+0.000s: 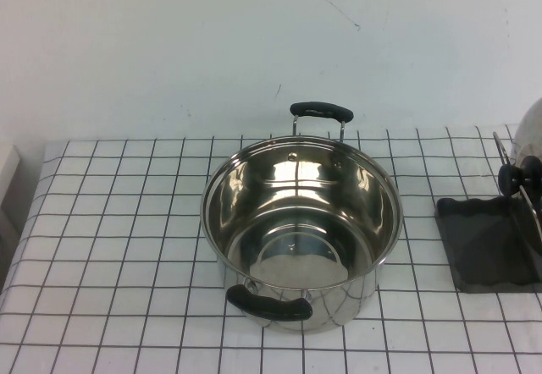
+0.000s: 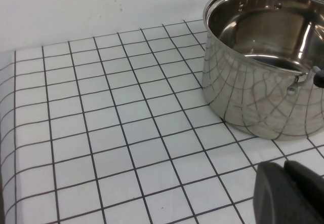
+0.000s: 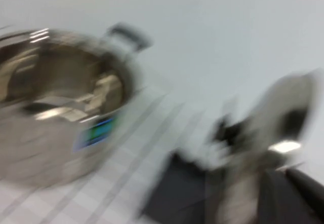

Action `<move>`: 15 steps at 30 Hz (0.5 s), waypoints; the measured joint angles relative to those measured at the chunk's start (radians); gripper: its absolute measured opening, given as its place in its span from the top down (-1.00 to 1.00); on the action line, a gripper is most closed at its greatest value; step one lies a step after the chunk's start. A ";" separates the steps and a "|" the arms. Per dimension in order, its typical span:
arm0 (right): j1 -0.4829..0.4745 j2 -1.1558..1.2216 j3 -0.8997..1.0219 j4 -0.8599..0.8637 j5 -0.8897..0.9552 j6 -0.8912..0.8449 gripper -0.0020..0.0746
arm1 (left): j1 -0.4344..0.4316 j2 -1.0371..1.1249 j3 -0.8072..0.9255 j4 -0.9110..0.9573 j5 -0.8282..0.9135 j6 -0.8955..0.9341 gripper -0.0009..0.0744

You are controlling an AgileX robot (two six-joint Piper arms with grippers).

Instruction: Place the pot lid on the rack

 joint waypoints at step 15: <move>0.000 -0.030 0.431 -0.499 -0.640 0.420 0.95 | 0.000 0.000 0.000 0.002 0.004 0.000 0.98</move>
